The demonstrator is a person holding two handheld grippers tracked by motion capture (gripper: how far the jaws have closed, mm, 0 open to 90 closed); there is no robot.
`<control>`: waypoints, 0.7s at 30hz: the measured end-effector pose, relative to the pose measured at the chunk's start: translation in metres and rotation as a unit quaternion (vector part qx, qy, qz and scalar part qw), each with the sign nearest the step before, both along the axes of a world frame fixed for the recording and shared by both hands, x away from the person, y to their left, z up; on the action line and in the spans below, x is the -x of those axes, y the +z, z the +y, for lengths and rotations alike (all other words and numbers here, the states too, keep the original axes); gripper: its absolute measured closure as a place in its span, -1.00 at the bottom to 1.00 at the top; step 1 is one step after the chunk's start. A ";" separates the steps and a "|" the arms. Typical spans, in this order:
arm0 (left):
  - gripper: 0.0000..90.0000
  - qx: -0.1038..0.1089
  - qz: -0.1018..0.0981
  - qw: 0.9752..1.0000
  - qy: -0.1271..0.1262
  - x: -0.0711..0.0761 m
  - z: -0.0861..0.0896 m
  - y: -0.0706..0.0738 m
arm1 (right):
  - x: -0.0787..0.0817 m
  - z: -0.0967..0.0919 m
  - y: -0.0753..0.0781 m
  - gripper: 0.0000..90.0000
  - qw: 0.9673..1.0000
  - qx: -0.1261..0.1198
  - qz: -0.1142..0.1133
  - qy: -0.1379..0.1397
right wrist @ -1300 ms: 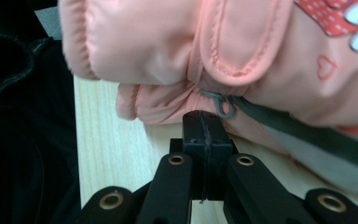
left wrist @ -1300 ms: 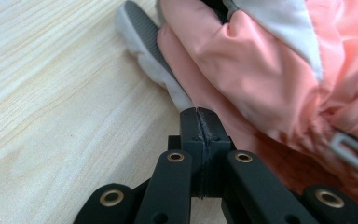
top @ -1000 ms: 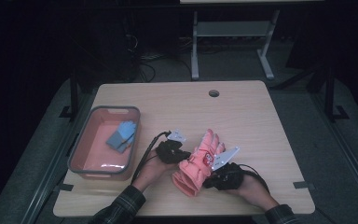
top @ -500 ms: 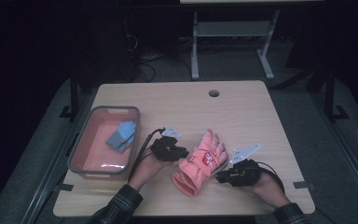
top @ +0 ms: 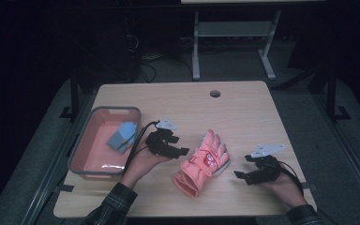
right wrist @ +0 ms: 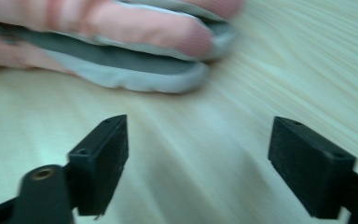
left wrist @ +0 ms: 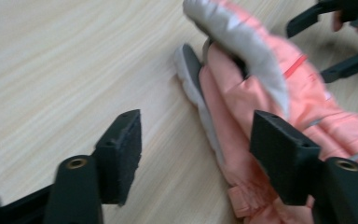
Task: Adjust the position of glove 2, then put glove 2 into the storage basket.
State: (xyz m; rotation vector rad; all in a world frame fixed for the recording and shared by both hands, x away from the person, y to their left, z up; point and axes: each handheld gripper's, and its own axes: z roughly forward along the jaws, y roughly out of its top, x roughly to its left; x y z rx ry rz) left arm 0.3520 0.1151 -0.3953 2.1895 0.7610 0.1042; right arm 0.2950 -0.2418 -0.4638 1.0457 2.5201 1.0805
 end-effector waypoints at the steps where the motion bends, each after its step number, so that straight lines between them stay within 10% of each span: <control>1: -0.36 0.000 0.000 1.000 0.000 0.000 0.000 0.000 | 0.000 0.000 0.000 -0.61 1.000 0.000 0.000 0.000; 11: -0.63 0.017 -0.001 0.999 -0.042 0.010 -0.014 0.025 | -0.010 -0.014 -0.014 -0.79 0.998 0.011 -0.016 -0.057; 21: -0.68 -0.002 0.002 0.997 -0.074 0.009 -0.040 0.021 | -0.013 -0.019 -0.018 -0.86 0.997 0.012 -0.021 -0.075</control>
